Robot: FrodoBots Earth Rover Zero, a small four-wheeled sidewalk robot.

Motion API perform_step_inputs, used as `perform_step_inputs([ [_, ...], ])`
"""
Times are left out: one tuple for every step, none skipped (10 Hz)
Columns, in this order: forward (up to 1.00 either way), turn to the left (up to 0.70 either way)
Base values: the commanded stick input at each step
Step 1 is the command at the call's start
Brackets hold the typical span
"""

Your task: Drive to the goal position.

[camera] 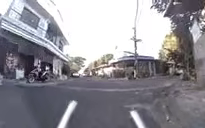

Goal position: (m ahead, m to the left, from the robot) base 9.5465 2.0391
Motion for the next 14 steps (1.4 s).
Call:
perform_step_inputs([
  [0.70, 0.00],
  [0.70, 0.00],
  [0.70, -0.03],
  [0.70, -0.16],
  [0.70, -0.35],
  [0.70, -0.35],
  [0.70, -0.35],
  [0.70, -0.35],
  [0.70, -0.35],
  [0.70, -0.35],
  [0.70, -0.35],
  [0.70, -0.35],
  [0.70, -0.35],
  [0.70, -0.35],
])
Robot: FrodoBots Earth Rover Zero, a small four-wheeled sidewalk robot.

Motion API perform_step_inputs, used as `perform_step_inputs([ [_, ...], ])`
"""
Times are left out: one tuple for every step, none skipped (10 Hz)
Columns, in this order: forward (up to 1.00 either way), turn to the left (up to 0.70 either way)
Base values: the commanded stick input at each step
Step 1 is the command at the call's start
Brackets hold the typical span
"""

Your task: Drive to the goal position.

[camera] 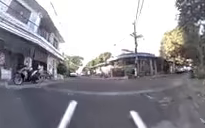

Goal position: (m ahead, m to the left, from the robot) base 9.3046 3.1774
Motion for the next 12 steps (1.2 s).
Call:
perform_step_inputs([
  [0.70, -0.35],
  [0.70, -0.35],
  [0.70, -0.11],
  [0.70, 0.00],
  [0.70, 0.00],
  [0.70, 0.00],
  [0.70, 0.00],
  [0.70, 0.00],
  [0.70, 0.00],
  [0.70, 0.00],
  [0.70, 0.00],
  [0.70, 0.00],
])
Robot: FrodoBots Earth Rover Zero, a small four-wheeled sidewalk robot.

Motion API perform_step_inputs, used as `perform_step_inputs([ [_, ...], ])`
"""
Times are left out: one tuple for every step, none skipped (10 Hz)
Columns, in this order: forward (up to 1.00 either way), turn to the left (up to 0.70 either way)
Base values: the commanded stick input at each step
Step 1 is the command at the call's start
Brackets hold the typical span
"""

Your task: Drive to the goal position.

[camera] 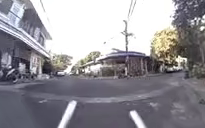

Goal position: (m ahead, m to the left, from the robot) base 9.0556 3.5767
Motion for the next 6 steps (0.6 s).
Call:
perform_step_inputs([
  [0.70, 0.00],
  [0.70, 0.00],
  [0.70, 0.00],
  [0.70, 0.00],
  [0.70, 0.00],
  [0.70, 0.00],
])
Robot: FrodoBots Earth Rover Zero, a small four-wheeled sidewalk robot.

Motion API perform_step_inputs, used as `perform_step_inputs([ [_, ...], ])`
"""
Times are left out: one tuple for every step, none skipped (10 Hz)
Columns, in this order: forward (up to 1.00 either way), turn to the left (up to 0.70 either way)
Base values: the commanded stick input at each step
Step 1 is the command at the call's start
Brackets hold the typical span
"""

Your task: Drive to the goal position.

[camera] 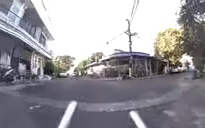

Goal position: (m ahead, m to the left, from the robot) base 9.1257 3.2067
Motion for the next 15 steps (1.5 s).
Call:
perform_step_inputs([
  [0.70, 0.00],
  [0.70, 0.00],
  [0.70, 0.00],
  [0.70, 0.00],
  [0.70, 0.00],
  [0.70, 0.00],
  [0.70, 0.00],
  [0.70, 0.00],
  [0.70, 0.00],
  [0.70, 0.00],
  [0.72, 0.00],
  [0.84, 0.00],
  [0.85, 0.00],
  [0.85, 0.00],
  [0.85, 0.00],
])
